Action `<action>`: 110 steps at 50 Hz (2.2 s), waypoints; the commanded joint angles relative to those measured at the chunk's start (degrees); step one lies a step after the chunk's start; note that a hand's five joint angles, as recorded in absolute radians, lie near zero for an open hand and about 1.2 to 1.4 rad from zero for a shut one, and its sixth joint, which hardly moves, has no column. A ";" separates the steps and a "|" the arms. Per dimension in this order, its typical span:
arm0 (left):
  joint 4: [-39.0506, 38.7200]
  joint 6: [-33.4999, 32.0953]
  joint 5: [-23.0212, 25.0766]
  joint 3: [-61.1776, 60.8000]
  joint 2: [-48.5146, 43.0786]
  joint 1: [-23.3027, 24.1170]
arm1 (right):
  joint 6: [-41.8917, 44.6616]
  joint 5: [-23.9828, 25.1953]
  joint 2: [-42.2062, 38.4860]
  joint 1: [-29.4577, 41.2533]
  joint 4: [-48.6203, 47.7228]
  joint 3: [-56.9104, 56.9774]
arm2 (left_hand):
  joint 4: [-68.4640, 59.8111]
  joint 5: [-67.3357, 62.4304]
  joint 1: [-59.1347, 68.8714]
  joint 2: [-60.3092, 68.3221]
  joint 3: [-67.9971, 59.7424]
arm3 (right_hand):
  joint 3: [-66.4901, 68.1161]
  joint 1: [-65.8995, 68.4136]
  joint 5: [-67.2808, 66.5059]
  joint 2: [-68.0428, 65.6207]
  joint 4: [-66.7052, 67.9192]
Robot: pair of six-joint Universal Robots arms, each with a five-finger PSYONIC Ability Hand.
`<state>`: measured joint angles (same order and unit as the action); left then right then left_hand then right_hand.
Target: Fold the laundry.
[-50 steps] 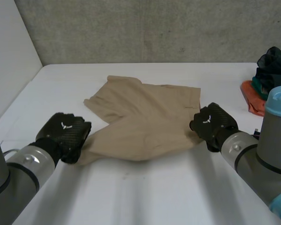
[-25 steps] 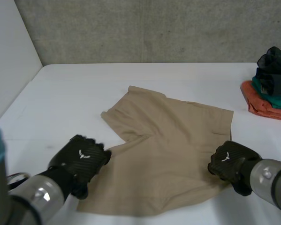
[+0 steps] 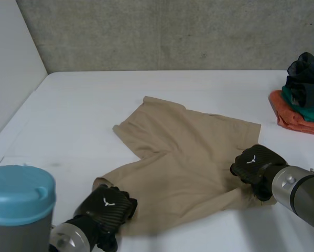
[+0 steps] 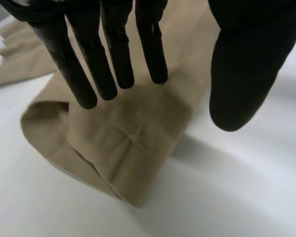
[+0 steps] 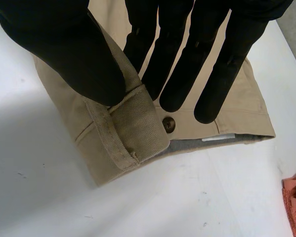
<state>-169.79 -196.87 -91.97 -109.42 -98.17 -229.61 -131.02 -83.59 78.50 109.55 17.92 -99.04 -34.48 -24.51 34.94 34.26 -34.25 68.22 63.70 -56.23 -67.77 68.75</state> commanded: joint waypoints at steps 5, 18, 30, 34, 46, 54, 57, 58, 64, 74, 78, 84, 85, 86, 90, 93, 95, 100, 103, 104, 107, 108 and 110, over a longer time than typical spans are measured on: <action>-11.07 -0.35 -0.40 -0.09 -4.05 -0.13 | -0.03 -0.08 -0.01 -0.12 -0.34 -0.19 | -45.43 -45.39 44.96 45.65 -45.65 | 11.78 16.30 -13.77 -12.23 11.25; -7.92 -5.01 -7.18 2.20 10.61 -0.04 | 0.15 -0.70 7.80 -0.21 0.19 2.62 | -45.52 -45.49 45.06 45.74 -45.75 | 11.78 16.30 -13.77 -12.23 11.25; -8.62 -4.40 -4.62 -3.25 3.51 -2.59 | -1.35 -0.61 5.44 0.58 -0.51 -0.72 | 19.55 19.59 -20.02 -19.33 19.33 | 11.78 16.30 -13.77 -12.23 11.25; -8.62 -4.31 -4.62 -3.52 1.58 -2.68 | -1.44 -0.61 3.07 0.23 -0.51 -0.28 | 19.72 19.75 -20.19 -19.50 19.50 | 11.78 16.30 -13.77 -12.23 11.25; -8.62 -3.17 -4.36 -2.73 -2.90 -2.24 | -1.61 -0.70 2.36 -0.12 -1.48 0.07 | 9.14 9.17 -9.61 -8.92 8.91 | 11.78 16.30 -13.77 -12.23 11.25; -12.05 -3.17 -5.15 -1.50 -5.81 -2.24 | -1.61 -0.78 2.36 -0.12 -2.18 -0.02 | -45.52 -45.49 45.06 45.74 -45.75 | 11.78 16.30 -13.77 -12.23 11.25; -12.84 -3.51 -6.81 -1.06 -4.15 -2.07 | -1.52 -0.87 2.36 -0.12 -2.10 0.07 | -45.52 -45.49 45.06 45.74 -45.75 | 11.78 16.30 -13.77 -12.23 11.25; -12.84 -3.87 -7.34 -0.97 -3.01 -1.98 | -1.44 -1.05 2.53 -0.12 -1.92 0.07 | -45.52 -45.49 45.06 45.74 -45.75 | 11.78 16.30 -13.77 -12.23 11.25; -6.35 -5.27 -8.75 1.66 12.28 -0.40 | -0.73 -1.40 7.36 -0.12 -1.22 1.03 | -45.52 -45.49 45.06 45.74 -45.75 | 11.78 16.30 -13.77 -12.23 11.25; 7.72 -9.41 -8.84 18.61 28.29 -0.75 | -0.82 -0.87 21.16 -0.12 3.96 12.80 | -45.52 -45.49 45.06 45.74 -45.75 | 11.78 16.30 -13.77 -12.23 11.25; 8.25 -9.49 -8.58 21.97 27.59 -0.92 | -1.00 -0.70 21.78 -0.03 7.48 16.24 | -45.52 -45.49 45.06 45.74 -45.75 | 11.78 16.30 -13.77 -12.23 11.25; 7.72 -9.49 -8.49 21.01 19.96 -1.19 | -0.82 -0.70 15.31 0.32 8.45 17.12 | -45.52 -45.49 45.06 45.74 -45.75 | 11.78 16.30 -13.77 -12.23 11.25; 7.64 -9.49 -8.58 20.83 16.81 -1.27 | -0.91 -0.70 13.37 0.32 8.45 17.29 | -45.52 -45.49 45.06 45.74 -45.75 | 11.78 16.30 -13.77 -12.23 11.25; 7.55 -9.32 -8.58 20.92 14.95 -1.27 | -1.08 -0.70 11.69 0.40 8.28 17.47 | -45.52 -45.49 45.06 45.74 -45.75 | 11.78 16.30 -13.77 -12.23 11.25; 4.74 -9.49 -8.58 23.11 4.59 -3.46 | -1.17 -1.49 4.05 1.02 6.52 19.58 | -45.52 -45.49 45.06 45.74 -45.75 | 11.78 16.30 -13.77 -12.23 11.25; 0.35 -9.67 -8.49 27.50 -3.59 -7.86 | -1.35 -3.33 -3.95 2.86 3.28 22.82 | -45.52 -45.49 45.06 45.74 -45.75 | 11.78 16.30 -13.77 -12.23 11.25; -2.02 -9.76 -8.49 30.22 -7.46 -9.70 | -1.52 -6.04 -9.82 3.74 -0.23 26.85 | -45.52 -45.49 45.06 45.74 -45.75 | 11.78 16.30 -13.77 -12.23 11.25; -11.05 -12.29 -8.75 49.05 -20.19 -11.30 | -0.91 -11.94 -18.90 4.36 -9.81 37.84 | -45.52 -45.49 45.06 45.74 -45.75 | 11.78 16.30 -13.77 -12.23 11.25; -15.45 -13.88 -8.49 57.00 -22.15 -11.38 | -1.08 -13.00 -22.77 4.71 -19.47 46.28 | -45.52 -45.49 45.06 45.74 -45.75 | 11.78 16.30 -13.77 -12.23 11.25; -17.22 -14.24 -8.49 59.13 -22.50 -11.47 | -1.17 -12.91 -23.39 4.71 -22.54 47.95 | -45.52 -45.49 45.06 45.74 -45.75 | 11.78 16.30 -13.77 -12.23 11.25; -27.28 -14.07 -8.49 64.05 -22.68 -11.91 | -2.31 -11.25 -24.10 4.80 -37.12 51.57 | -45.52 -45.49 45.06 45.74 -45.75 | 11.78 16.30 -13.77 -12.23 11.25; -30.04 -14.06 -8.58 64.33 -22.42 -11.91 | -3.01 -10.55 -24.01 4.80 -41.34 51.57 | -45.52 -45.49 45.06 45.74 -45.75 | 11.78 16.30 -13.77 -12.23 11.25; -35.66 -14.33 -8.84 64.07 -22.07 -11.91 | -5.55 -8.18 -24.01 4.97 -52.39 51.14 | -45.52 -45.49 45.06 45.74 -45.75 | 11.78 16.30 -13.77 -12.23 11.25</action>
<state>-189.72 -210.57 -100.53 -50.80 -120.77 -241.52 -132.68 -95.81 55.10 114.33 -8.28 -51.54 -68.82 -57.13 65.64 68.71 -68.39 68.44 63.70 -56.23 -68.03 68.77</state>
